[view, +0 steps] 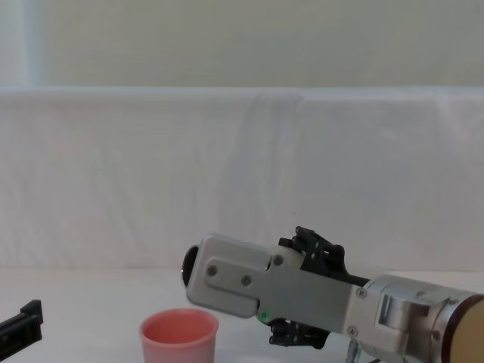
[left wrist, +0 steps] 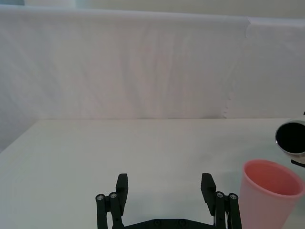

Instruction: Grasp the thermos with one hand and pour water into the cup lid.

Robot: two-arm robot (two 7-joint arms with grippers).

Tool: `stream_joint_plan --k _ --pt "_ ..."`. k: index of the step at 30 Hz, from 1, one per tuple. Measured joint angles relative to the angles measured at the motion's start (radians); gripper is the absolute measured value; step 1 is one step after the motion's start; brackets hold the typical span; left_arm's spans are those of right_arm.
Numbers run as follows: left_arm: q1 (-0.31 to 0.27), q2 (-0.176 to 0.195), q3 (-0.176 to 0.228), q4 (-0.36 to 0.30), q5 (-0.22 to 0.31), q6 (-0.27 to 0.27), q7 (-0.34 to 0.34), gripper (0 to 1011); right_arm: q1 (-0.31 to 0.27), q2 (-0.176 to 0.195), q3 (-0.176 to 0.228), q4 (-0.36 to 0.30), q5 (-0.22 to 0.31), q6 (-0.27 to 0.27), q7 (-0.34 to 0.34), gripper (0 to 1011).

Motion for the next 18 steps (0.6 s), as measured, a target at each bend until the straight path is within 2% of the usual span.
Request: stream_joint_plan --k 18 --pt "0.0 0.0 0.0 0.0 0.0 0.0 0.0 1001 0.018 -0.004 -0.025 0.019 -0.068 0.004 -0.009 962"
